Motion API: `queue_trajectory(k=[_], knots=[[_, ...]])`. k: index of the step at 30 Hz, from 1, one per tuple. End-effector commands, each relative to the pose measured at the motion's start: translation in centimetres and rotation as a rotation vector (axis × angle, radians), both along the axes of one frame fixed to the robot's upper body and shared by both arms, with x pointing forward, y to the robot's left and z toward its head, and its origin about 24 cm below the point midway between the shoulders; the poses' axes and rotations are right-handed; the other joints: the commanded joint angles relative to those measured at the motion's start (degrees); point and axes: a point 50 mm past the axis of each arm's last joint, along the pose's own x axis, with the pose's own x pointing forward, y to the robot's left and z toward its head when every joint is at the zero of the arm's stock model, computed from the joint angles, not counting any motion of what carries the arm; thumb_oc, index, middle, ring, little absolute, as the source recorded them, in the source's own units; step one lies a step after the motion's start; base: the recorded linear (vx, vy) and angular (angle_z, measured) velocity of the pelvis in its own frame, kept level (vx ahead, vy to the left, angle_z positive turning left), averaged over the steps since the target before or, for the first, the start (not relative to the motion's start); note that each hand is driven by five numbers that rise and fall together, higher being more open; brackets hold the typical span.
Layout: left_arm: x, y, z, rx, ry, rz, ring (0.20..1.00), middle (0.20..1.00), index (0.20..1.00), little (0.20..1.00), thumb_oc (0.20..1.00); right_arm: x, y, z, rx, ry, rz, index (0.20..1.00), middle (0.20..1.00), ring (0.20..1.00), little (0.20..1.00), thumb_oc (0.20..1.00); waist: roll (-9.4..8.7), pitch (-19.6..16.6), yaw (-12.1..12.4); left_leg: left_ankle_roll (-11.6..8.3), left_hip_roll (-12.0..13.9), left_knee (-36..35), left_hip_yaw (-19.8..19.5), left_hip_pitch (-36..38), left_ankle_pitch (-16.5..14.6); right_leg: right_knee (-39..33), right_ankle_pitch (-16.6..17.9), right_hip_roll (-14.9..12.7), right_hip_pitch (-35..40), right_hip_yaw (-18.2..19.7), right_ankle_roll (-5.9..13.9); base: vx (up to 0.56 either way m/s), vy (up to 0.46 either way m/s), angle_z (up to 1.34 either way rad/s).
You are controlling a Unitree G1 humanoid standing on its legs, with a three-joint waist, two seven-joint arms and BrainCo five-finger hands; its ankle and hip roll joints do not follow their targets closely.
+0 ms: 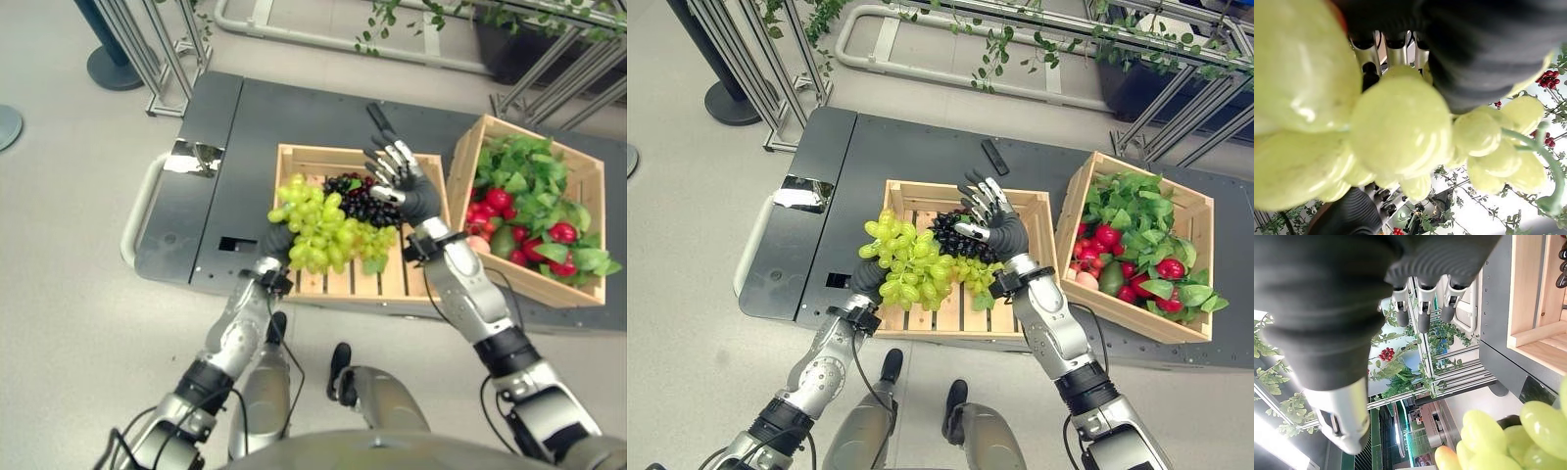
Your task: Pick up the fruits from the basket on one side to the basket on the other side
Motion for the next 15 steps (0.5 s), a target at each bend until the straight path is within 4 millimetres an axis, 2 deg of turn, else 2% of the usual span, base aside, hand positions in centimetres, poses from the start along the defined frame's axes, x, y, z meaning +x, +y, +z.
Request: queue_trajectory(k=[1,9,13,14,15], knots=[[0.3,-0.1,2.4,-0.093,-0.108,0.015,0.200,0.200,0.200,0.200,0.200,-0.5,-0.6,2.3,0.121,-0.120,-0.034,1.000,1.000,1.000,1.000,1.000,-1.80,-1.78,0.39,0.39,1.99,1.23,0.21,2.47,-4.92,-0.20,3.67,-4.94,1.16,1.08,7.90,0.00,0.000,0.00],[0.5,1.6,2.6,-0.166,-0.107,0.104,0.200,0.200,0.200,0.200,0.200,-0.5,-1.2,2.3,0.139,-0.124,-0.060,1.000,1.000,1.000,1.000,1.000,-2.31,-0.98,1.52,-0.11,2.10,4.00,-1.29,1.27,-5.66,0.85,2.51,-4.41,0.99,0.29,7.10,0.00,-0.065,0.11],[0.5,2.3,2.6,-0.215,-0.104,0.144,0.200,0.200,0.200,0.200,0.200,-0.5,-1.4,2.3,0.127,-0.124,-0.062,1.000,1.000,1.000,1.000,1.000,-2.47,-0.28,2.19,0.12,1.37,6.53,-0.45,-0.15,-6.37,-0.08,2.73,-4.61,1.20,0.57,6.75,-0.04,-0.052,0.13],[0.7,2.2,2.8,-0.224,-0.107,0.149,0.200,0.200,0.200,0.200,0.200,-0.6,-2.0,2.4,0.123,-0.131,-0.089,1.000,1.000,1.000,1.000,1.000,-2.46,0.29,2.00,-0.10,1.02,8.07,1.81,-2.26,-6.02,-0.66,2.74,-5.10,1.44,-0.16,6.57,-0.10,-0.081,0.15],[1.2,2.0,3.3,-0.258,-0.113,0.145,0.200,0.200,0.200,0.200,0.200,-0.9,-3.1,2.7,0.112,-0.149,-0.140,1.000,1.000,1.000,1.000,1.000,-1.93,0.77,1.18,0.05,2.05,9.61,10.11,-6.01,-4.55,-1.74,2.74,-5.31,1.49,-2.41,6.17,-0.14,-0.070,0.47]])
